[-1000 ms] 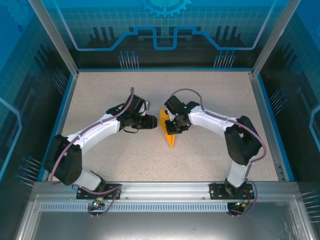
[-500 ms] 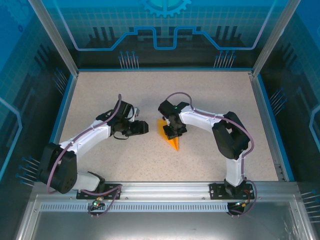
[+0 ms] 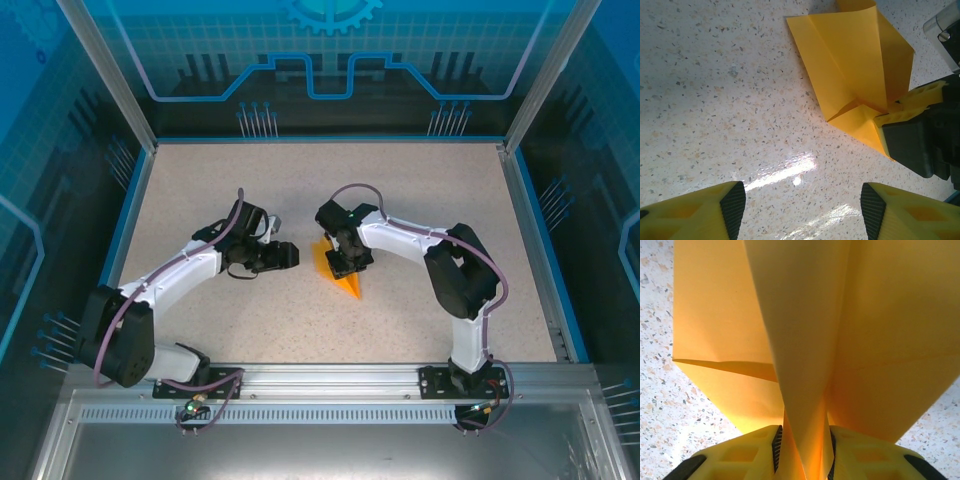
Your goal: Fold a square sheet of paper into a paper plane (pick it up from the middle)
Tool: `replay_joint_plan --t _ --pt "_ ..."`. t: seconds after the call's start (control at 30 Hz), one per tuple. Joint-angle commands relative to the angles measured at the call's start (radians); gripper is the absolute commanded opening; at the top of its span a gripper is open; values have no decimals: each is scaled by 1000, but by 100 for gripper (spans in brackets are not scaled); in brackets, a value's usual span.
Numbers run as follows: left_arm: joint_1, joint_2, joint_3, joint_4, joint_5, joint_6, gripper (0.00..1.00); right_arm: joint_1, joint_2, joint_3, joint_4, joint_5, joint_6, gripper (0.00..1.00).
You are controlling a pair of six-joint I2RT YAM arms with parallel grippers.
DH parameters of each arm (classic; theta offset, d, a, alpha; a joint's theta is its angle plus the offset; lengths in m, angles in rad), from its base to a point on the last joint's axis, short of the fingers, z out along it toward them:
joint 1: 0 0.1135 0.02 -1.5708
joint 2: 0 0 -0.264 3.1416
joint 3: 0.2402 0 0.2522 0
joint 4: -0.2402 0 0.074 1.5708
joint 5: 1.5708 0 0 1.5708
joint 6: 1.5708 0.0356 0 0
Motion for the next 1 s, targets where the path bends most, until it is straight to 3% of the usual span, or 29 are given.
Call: replay_joint_plan --t 0.0,0.47,0.67,0.97 --pt "11 -7 31 -36 16 35 66 16 -45 13 -27 1 -12 31" --pt "11 -28 98 -124 -69 101 71 -11 -142 18 -77 -7 -61 40" --pt "12 -32 102 -126 -69 105 71 -22 -150 -26 -3 -79 -70 40" --pt "12 -30 85 -118 -59 109 72 1 -191 -143 171 23 -116 46"
